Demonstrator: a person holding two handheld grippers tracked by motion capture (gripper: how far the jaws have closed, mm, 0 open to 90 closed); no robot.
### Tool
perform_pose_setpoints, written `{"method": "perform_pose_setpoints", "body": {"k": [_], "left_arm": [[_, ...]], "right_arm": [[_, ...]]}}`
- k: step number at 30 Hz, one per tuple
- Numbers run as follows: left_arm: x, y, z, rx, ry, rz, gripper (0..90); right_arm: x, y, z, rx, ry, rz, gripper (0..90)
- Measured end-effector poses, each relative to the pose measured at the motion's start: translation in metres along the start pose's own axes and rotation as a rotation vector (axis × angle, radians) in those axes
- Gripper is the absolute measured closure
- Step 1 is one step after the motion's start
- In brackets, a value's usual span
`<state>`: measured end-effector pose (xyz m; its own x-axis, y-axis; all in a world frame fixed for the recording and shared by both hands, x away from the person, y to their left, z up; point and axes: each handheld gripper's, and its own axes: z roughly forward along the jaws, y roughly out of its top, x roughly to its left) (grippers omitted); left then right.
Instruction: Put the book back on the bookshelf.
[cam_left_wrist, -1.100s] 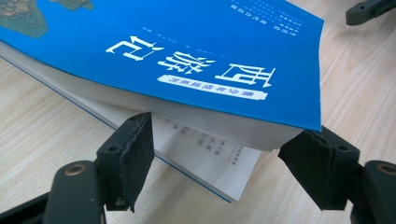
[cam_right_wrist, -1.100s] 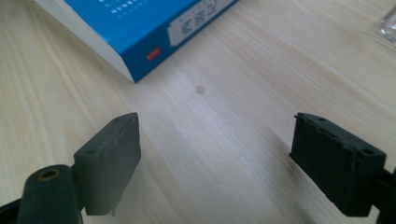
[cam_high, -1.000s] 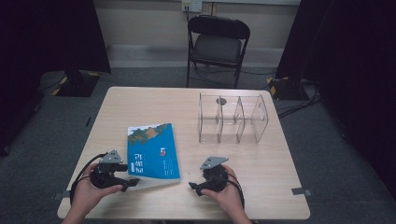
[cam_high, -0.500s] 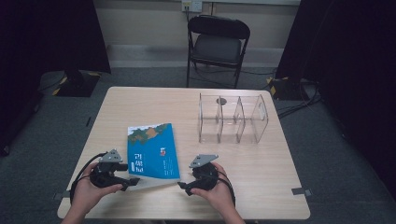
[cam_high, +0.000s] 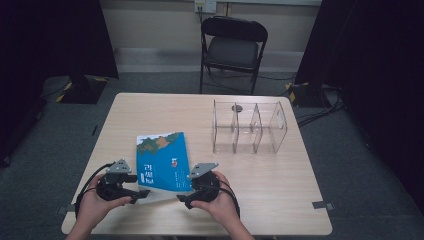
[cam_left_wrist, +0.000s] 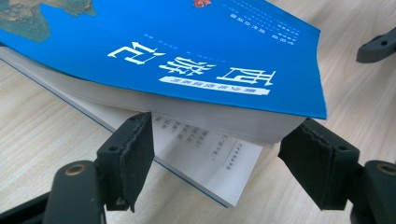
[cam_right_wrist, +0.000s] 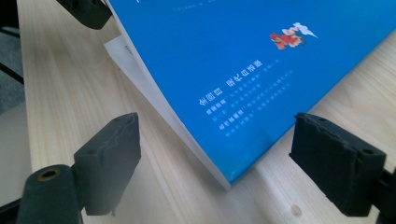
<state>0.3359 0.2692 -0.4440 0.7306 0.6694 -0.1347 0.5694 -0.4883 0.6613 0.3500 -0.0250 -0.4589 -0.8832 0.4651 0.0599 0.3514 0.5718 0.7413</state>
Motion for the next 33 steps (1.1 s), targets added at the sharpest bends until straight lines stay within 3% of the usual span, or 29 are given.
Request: {"method": "perform_pose_setpoints", "body": {"k": [14, 17, 23, 28, 30, 33], "left_arm": [[0.002, 0.0, -0.001, -0.02, -0.016, -0.017, 26.3], [0.002, 0.0, -0.001, -0.022, -0.018, -0.019, 26.3], [0.002, 0.0, -0.001, -0.022, -0.02, -0.022, 26.3], [0.002, 0.001, 0.0, -0.018, -0.023, -0.032, 26.3], [0.003, 0.001, 0.0, -0.017, -0.025, -0.03, 26.3], [0.003, 0.001, 0.0, -0.014, -0.025, -0.029, 26.3]], "right_arm": [[0.014, 0.02, 0.022, 0.0, 0.043, -0.041, 15.1], [0.017, 0.021, 0.033, 0.013, 0.036, -0.059, 15.1], [0.022, 0.023, 0.045, -0.014, 0.021, -0.066, 14.2], [0.024, 0.025, 0.054, -0.017, -0.032, -0.071, 14.0], [0.026, 0.025, 0.058, -0.011, -0.072, -0.112, 14.7], [0.028, 0.026, 0.059, -0.004, -0.122, -0.155, 22.8]]}}
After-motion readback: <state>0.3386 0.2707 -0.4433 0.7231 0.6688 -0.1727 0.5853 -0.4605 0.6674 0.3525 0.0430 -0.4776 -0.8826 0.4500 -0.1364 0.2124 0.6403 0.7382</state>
